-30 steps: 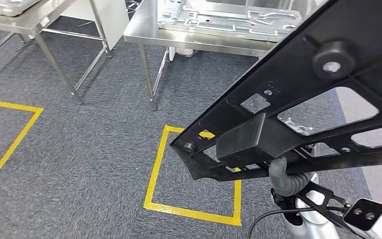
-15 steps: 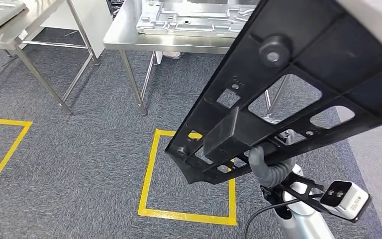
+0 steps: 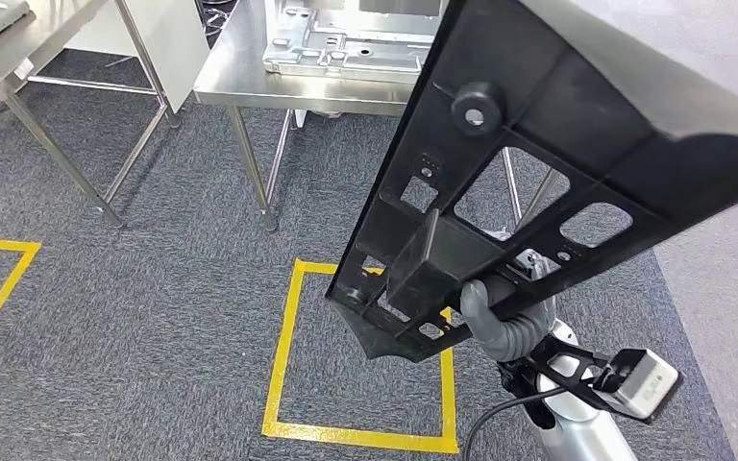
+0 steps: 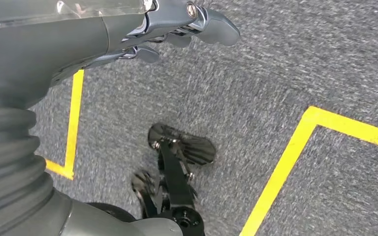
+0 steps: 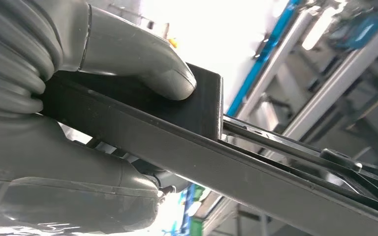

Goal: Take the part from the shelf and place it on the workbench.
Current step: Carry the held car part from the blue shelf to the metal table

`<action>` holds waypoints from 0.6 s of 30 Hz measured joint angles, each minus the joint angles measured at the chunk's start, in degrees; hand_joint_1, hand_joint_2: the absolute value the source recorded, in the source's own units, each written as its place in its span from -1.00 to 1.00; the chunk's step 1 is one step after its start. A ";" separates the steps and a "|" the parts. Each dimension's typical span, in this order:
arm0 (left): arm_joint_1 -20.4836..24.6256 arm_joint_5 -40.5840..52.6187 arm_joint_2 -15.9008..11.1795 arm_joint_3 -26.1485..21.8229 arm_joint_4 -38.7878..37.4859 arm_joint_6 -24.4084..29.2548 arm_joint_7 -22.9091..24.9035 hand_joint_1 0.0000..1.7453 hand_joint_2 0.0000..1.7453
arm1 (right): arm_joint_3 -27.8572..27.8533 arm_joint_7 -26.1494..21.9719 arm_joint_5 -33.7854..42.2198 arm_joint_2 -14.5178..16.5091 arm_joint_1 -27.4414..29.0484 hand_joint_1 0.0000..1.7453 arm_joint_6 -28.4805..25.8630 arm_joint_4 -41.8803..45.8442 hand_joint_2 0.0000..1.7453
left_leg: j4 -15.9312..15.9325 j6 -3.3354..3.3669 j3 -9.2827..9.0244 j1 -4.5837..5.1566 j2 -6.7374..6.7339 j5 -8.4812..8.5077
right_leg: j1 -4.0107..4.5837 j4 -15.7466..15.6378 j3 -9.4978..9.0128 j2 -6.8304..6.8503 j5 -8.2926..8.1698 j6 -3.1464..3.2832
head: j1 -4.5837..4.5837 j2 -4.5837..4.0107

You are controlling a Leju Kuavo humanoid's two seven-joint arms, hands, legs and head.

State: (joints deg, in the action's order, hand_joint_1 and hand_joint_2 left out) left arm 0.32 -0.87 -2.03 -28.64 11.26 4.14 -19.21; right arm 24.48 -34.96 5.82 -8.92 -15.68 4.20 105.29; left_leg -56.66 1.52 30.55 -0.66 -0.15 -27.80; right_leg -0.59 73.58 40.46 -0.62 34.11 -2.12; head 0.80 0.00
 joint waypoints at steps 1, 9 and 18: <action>-0.02 0.13 0.01 -0.05 0.00 -0.01 0.00 -1.00 1.00 | 0.00 0.43 -0.03 -0.01 0.04 1.00 -0.41 -0.29 1.00 | 0.00 -0.08 -0.74 0.00 0.03 -0.57 | -0.04 -1.19 0.44 0.05 -0.79 0.00 | 0.01 0.00; 0.36 0.88 0.27 -0.41 0.02 -0.22 0.05 -1.00 1.00 | 0.32 -0.08 -1.02 -0.17 -0.11 1.00 -0.24 -1.91 1.00 | -0.43 -2.14 -4.40 0.15 -0.25 -3.36 | 0.64 -16.10 -3.55 0.44 -11.08 2.39 | -0.25 0.00; -0.05 1.58 0.35 -1.01 0.02 -0.74 0.02 -1.00 1.00 | 1.62 -0.12 -1.85 -0.22 -0.47 1.00 -0.15 -2.21 1.00 | -11.62 -2.85 7.38 -0.06 -0.11 -5.88 | 0.48 -16.99 -10.69 -0.19 -6.04 3.22 | -0.53 0.00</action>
State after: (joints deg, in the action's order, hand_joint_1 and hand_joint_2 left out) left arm 0.27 0.72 -1.68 -29.65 11.28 3.40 -19.20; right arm 26.10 -35.08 3.98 -9.14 -16.15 4.05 103.08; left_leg -68.28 -1.33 37.93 -0.72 -0.26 -33.68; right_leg -0.12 56.58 29.77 -0.81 28.07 1.10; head 0.27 0.00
